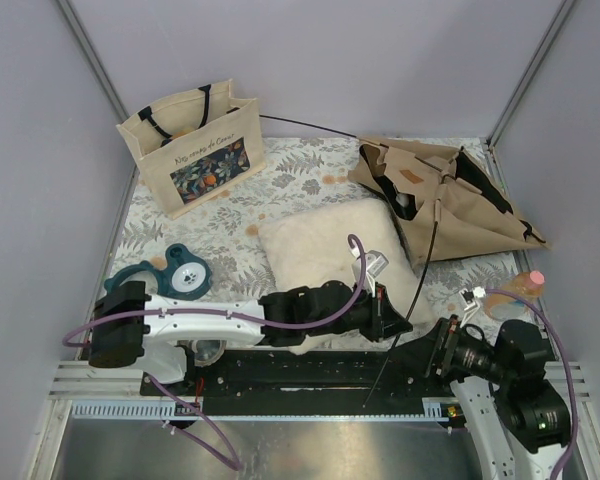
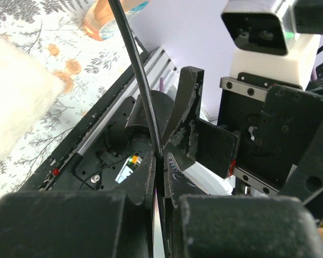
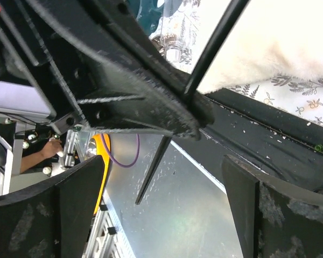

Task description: Set up the pet tent

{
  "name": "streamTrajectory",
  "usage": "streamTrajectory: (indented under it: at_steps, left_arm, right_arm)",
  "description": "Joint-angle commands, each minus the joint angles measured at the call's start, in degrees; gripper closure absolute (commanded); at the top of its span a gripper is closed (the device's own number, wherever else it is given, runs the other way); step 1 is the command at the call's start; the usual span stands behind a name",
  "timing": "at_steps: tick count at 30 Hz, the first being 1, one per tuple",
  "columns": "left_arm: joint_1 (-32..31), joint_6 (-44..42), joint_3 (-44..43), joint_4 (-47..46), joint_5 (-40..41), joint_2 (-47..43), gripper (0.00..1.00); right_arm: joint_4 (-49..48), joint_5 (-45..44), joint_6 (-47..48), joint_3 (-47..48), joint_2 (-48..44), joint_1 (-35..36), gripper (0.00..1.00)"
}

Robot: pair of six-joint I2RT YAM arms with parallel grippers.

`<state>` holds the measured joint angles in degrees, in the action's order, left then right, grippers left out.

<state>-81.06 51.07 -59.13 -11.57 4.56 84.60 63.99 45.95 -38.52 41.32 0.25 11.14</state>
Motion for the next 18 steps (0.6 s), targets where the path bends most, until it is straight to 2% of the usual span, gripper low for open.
streamTrajectory:
  at_steps: [1, 8, 13, 18]
  left_arm:
    - [-0.33, -3.08, -4.59, -12.24, -2.71, 0.74, 1.00]
    - [-0.33, -0.62, -8.53, -16.02, -3.15, 6.10, 1.00]
    - [-0.33, 0.43, -10.30, -16.82, -2.28, 8.39, 1.00]
    - [0.02, -0.09, -9.78, -15.50, 0.01, 7.51, 1.00]
  right_arm:
    - [2.27, -1.29, 5.29, 5.43, -2.01, -0.32, 0.02]
    - [1.50, 0.18, 5.21, 1.75, -6.05, -2.17, 0.12]
    - [2.11, -2.53, 6.27, 1.83, -6.58, -2.17, 0.28]
    - [4.47, -7.10, 6.35, 3.85, -7.02, -2.08, 0.40]
